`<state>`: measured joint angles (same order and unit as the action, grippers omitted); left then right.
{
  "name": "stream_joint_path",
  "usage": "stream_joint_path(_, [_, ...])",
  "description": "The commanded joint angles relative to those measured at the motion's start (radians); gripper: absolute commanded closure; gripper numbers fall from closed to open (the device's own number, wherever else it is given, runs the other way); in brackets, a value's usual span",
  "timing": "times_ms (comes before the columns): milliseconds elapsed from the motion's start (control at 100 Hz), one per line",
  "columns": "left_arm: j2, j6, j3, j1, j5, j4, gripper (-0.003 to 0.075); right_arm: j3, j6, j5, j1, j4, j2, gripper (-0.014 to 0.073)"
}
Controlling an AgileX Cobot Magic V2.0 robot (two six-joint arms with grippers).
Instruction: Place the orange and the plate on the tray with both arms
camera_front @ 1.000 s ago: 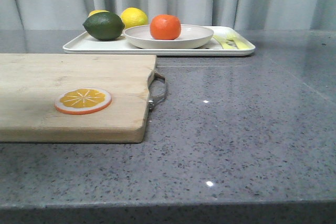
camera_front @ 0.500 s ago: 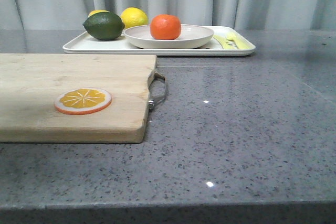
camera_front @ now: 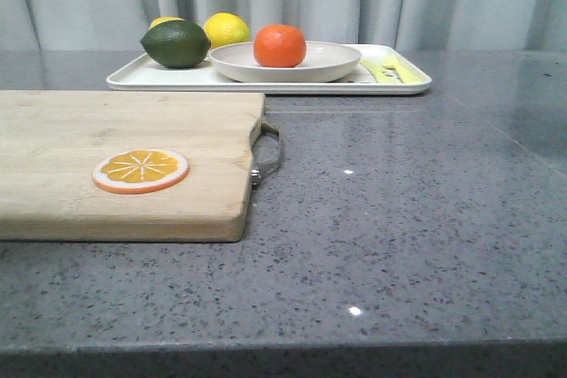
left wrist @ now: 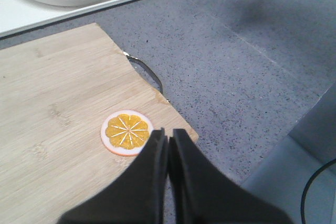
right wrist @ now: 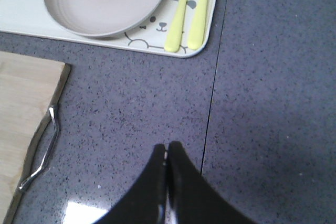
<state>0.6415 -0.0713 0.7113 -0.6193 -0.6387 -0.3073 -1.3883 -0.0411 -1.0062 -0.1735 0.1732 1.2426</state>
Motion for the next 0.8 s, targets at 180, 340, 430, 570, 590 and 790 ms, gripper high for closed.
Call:
stream_joint_path(180, [-0.173, 0.009, -0.025, 0.002, 0.052, -0.021, 0.0739, 0.291, 0.014, 0.217, 0.003, -0.003, -0.319, 0.0653])
stream_joint_path(340, [-0.264, 0.009, -0.061, 0.002, 0.057, -0.013, 0.0739, 0.471, 0.014, 0.306, 0.003, -0.003, -0.506, 0.0653])
stream_joint_path(430, [-0.307, 0.009, -0.081, 0.002, 0.053, -0.013, 0.0739, 0.563, 0.014, 0.314, 0.003, -0.003, -0.620, 0.0653])
stream_joint_path(570, [-0.347, 0.009, -0.093, 0.002, 0.037, -0.013, 0.0739, 0.677, 0.014, 0.338, 0.003, -0.003, -0.786, 0.0653])
stream_joint_path(590, [-0.351, 0.009, -0.093, 0.002, 0.035, -0.013, 0.0739, 0.690, 0.014, 0.338, 0.003, -0.003, -0.808, 0.0653])
stream_joint_path(790, [-0.352, 0.009, -0.093, 0.002, 0.031, -0.013, 0.0739, 0.747, 0.014, 0.342, 0.003, -0.003, -0.968, 0.0653])
